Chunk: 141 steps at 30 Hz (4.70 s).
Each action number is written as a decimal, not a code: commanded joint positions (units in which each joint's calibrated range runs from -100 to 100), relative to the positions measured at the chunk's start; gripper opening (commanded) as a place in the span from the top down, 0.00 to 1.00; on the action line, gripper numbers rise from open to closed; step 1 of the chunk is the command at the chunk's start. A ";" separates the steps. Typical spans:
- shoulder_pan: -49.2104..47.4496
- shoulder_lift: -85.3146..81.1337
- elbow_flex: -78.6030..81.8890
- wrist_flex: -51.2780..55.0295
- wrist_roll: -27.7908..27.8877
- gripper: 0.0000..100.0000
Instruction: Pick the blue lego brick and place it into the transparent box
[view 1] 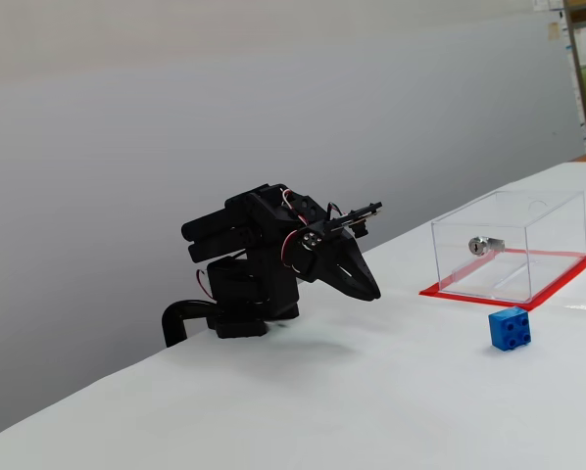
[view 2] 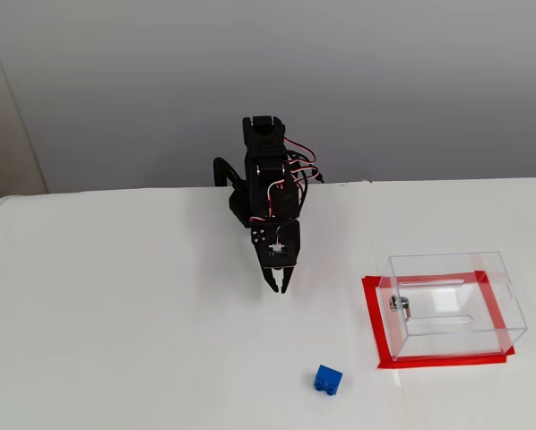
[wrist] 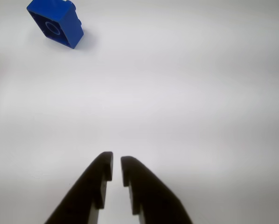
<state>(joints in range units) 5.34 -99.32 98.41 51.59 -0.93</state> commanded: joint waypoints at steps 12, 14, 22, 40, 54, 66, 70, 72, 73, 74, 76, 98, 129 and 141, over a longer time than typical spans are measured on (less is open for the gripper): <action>0.54 -0.42 1.05 -0.32 0.56 0.98; 0.54 -0.42 1.05 -0.32 0.56 0.98; 0.54 -0.42 1.05 -0.32 0.56 0.98; 0.54 -0.42 1.05 -0.32 0.56 0.98; 0.54 -0.42 1.05 -0.32 0.56 0.98; 0.02 -0.42 1.05 -0.32 0.62 0.98; -0.13 -0.42 1.05 -0.32 0.62 0.98; -1.02 -0.42 0.96 -0.15 0.62 0.98; -1.98 -0.42 0.96 -0.24 0.62 0.98; -3.09 -0.42 0.96 -0.24 0.62 0.98; -4.64 -0.42 0.96 -0.24 0.62 0.98; -10.33 11.80 -21.20 0.63 0.20 0.98; -15.66 75.44 -84.31 0.63 0.09 0.98; -10.48 84.94 -94.52 9.34 0.72 0.98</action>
<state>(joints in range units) -8.23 -15.18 9.53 58.87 -0.93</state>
